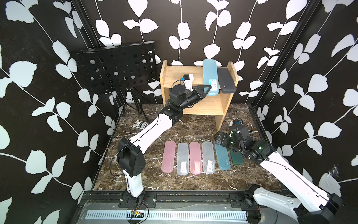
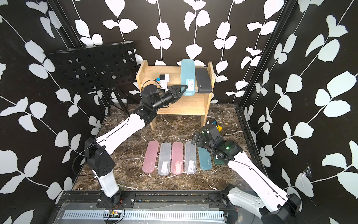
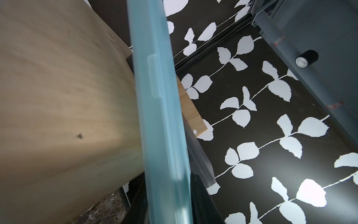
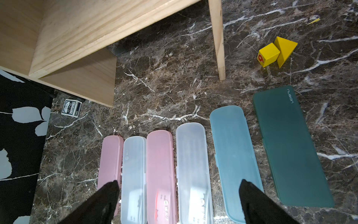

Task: Remove the pencil cases from the shelf
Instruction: Pick up the pencil case from the shelf.

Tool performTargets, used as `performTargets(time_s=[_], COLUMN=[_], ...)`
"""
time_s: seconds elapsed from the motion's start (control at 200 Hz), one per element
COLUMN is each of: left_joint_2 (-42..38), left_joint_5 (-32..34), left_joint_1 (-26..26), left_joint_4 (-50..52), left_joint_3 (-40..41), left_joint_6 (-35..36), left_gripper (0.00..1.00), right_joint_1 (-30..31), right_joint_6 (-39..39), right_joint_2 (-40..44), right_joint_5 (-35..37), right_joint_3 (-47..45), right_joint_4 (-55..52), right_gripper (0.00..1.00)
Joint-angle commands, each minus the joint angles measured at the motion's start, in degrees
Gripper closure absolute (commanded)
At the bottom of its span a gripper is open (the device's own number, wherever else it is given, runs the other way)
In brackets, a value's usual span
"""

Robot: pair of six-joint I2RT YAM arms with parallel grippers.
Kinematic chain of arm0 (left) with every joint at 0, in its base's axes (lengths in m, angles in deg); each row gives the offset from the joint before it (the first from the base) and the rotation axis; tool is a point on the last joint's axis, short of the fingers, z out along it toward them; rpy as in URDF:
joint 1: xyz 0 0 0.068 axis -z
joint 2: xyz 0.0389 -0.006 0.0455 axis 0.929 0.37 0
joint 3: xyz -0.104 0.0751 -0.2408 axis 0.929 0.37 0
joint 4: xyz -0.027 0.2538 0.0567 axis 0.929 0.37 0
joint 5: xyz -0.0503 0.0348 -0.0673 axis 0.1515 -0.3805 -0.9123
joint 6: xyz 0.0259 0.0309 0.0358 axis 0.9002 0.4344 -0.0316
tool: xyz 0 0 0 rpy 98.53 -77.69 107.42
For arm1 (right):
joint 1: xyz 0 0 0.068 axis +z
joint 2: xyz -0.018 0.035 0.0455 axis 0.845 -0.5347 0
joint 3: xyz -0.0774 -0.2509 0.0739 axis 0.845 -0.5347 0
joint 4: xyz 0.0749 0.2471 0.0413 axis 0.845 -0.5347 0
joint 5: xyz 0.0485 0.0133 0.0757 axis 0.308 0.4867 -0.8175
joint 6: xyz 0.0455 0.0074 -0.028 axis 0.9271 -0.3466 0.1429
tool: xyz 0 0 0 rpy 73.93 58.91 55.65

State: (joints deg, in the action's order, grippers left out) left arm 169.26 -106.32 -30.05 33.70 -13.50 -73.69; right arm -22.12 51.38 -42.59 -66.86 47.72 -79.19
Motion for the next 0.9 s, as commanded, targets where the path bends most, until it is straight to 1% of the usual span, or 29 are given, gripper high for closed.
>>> performTargets(time_s=[0.0,0.1,0.175,0.335,0.43,0.555,0.68,0.8,0.86,0.895], left_joint_2=[-2.93,-4.59,-6.47,-12.06,-16.13,-23.29,-33.21,-44.69,-49.57,-52.27], left_joint_5=[0.51,1.13,2.17,4.21,4.29,2.47,-0.13,0.69,2.01,2.91], left_joint_1=[0.17,0.08,0.09,-0.17,-0.36,-0.36,-0.36,-0.36,-0.36,-0.36], left_joint_4=[-3.30,-4.37,-4.89,-5.44,-8.33,-12.75,-12.78,-10.36,-6.90,-3.82], left_joint_3=[1.87,4.59,7.30,14.13,19.37,28.64,39.59,49.35,52.48,53.49], left_joint_6=[0.86,1.86,3.84,10.31,14.53,22.29,32.65,39.52,42.15,43.64], left_gripper=[0.85,1.00,1.00,1.00,1.00,1.00,1.00,1.00,1.00,1.00], right_joint_1=[-0.31,-0.26,-0.31,-0.15,0.79,5.91,12.85,17.69,19.52,20.62], right_joint_6=[0.08,0.12,0.05,-0.31,-0.79,-2.08,-4.35,-6.21,-7.47,-8.10], right_joint_2=[0.75,0.75,0.75,1.17,1.83,2.86,1.77,-2.21,-4.77,-6.39], right_joint_5=[-0.23,-0.71,-1.28,-2.31,-2.61,-1.02,0.67,1.06,0.77,0.90], right_joint_3=[1.13,1.18,1.25,1.60,2.13,3.65,7.56,12.81,15.14,18.08], right_joint_4=[1.02,1.51,1.66,1.74,2.47,6.40,11.48,16.69,19.16,20.21], right_gripper=[0.00,0.00,0.01,0.01,0.00,0.01,0.01,0.01,0.01,0.00])
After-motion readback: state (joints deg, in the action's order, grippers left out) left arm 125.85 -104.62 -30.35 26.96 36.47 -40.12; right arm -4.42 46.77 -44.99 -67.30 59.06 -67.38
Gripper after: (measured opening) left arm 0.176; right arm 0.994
